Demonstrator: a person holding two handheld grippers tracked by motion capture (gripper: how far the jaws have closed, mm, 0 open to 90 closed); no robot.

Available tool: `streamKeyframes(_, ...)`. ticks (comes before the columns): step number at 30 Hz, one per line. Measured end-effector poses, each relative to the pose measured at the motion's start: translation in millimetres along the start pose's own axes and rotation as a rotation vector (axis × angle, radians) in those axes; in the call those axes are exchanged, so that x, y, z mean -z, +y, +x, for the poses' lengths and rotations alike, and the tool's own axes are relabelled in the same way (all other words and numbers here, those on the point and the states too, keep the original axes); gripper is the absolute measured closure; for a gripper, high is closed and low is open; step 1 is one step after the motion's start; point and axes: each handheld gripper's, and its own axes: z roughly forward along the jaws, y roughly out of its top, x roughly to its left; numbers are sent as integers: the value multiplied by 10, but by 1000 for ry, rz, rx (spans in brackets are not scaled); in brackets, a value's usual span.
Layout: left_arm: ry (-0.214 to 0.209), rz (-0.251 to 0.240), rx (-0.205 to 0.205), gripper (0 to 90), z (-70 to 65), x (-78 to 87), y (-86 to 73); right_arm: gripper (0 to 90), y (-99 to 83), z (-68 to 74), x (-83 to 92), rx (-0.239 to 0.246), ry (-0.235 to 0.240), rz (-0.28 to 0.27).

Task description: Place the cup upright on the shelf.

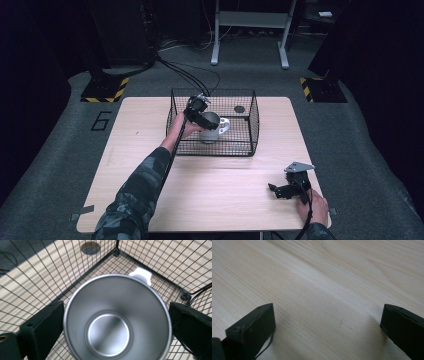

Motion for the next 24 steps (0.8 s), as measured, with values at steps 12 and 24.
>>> streamKeyframes(12, 27, -99, 2, 15, -155, 484, -29, 0, -1, -5, 2, 9, 2, 4)
streamKeyframes(24, 33, -139, -47, 10, -494, 1003, -334, 0, -2, -4, 2, 8, 3, 3)
